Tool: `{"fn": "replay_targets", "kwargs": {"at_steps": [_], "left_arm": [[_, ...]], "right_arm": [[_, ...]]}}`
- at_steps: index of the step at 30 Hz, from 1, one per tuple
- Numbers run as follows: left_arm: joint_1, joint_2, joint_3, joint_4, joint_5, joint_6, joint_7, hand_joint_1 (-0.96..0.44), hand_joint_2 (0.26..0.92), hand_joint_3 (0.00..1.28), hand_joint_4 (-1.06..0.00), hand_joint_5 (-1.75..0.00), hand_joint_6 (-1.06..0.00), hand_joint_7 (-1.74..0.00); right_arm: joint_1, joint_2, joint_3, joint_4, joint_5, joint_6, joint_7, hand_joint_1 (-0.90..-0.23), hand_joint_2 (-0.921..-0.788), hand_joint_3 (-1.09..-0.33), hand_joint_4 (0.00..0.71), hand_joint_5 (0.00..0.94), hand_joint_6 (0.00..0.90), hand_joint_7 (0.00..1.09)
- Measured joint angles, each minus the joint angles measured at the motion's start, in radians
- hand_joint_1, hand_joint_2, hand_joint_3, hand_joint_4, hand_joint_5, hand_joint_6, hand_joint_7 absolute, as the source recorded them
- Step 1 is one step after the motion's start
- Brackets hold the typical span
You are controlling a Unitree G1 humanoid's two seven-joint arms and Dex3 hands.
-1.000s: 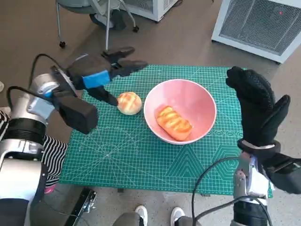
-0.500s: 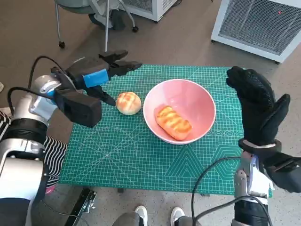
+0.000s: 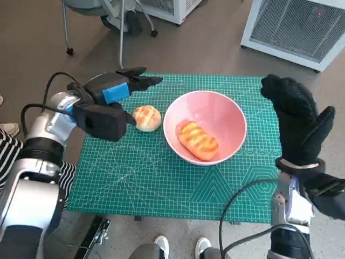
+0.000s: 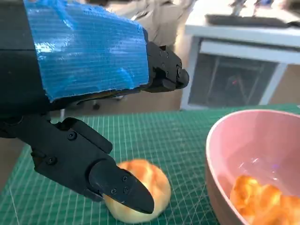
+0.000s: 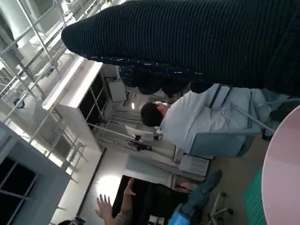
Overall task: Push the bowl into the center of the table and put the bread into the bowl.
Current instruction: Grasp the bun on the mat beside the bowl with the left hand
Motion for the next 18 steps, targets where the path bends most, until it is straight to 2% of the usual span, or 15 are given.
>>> {"fn": "replay_targets", "kwargs": {"at_steps": [18], "left_arm": [[-0.004, -0.111, -0.067, 0.065, 0.053, 0.2, -0.002, -0.41, 0.759, 0.0, -0.08, 0.0, -0.19, 0.0]], "right_arm": [[0.003, -0.007, -0.004, -0.026, 0.0, 0.026, 0.001, -0.728, -0.921, -0.736, 0.147, 0.0, 0.071, 0.35]]}}
